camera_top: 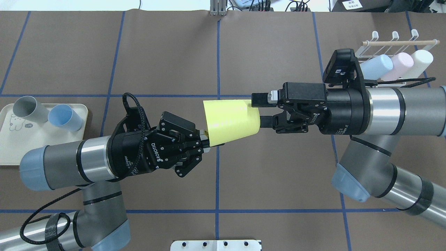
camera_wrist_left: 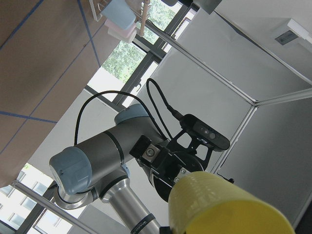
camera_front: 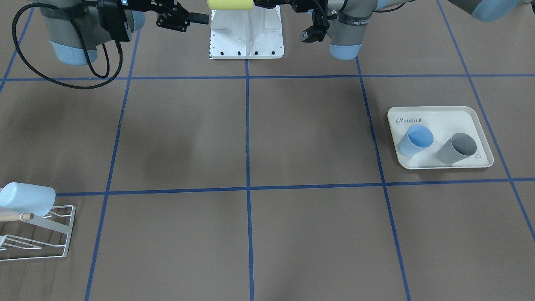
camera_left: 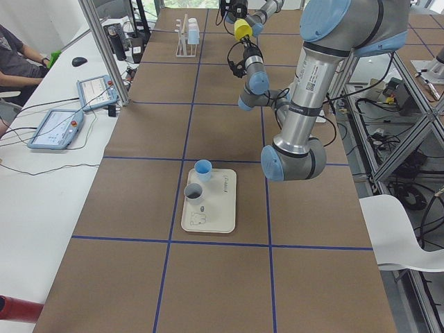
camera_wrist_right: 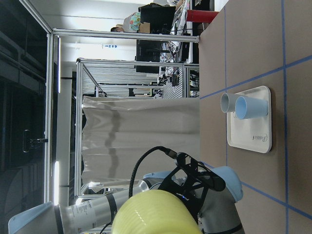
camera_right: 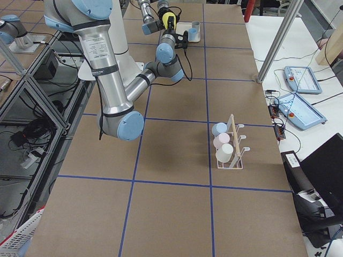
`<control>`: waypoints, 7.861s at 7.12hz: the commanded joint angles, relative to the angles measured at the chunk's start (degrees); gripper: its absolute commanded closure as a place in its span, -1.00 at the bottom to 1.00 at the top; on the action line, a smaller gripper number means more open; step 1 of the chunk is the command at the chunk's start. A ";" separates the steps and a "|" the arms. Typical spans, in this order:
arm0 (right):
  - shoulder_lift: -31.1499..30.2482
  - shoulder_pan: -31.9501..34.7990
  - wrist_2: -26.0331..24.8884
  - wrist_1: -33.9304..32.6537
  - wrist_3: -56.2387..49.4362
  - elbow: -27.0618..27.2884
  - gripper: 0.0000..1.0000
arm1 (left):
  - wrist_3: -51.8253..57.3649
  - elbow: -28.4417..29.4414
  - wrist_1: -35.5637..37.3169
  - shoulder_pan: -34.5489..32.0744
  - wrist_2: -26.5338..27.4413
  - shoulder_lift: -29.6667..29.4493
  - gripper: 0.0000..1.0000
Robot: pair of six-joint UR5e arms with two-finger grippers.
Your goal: Transfer IKEA cup to right arm and place on rack
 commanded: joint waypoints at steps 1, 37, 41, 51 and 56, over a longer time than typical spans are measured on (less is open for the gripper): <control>0.05 -0.80 -0.26 1.10 -0.02 -0.08 -0.97 | 0.00 0.38 -0.02 0.31 0.09 -0.13 1.00; 13.67 41.21 19.07 -83.98 -92.74 -32.67 0.46 | 68.47 1.96 54.91 -43.64 -26.37 16.04 -1.00; 13.76 39.10 18.63 -83.71 -92.57 -35.76 0.45 | 68.47 1.35 54.83 -43.64 -26.37 16.04 -1.00; 13.58 36.82 16.96 -83.45 -92.66 -38.75 -0.25 | 68.47 0.29 54.83 -43.64 -26.37 17.18 -1.00; 13.93 35.94 16.26 -83.45 -92.13 -37.97 -0.95 | 82.82 0.82 55.35 -45.20 -26.19 22.61 -1.00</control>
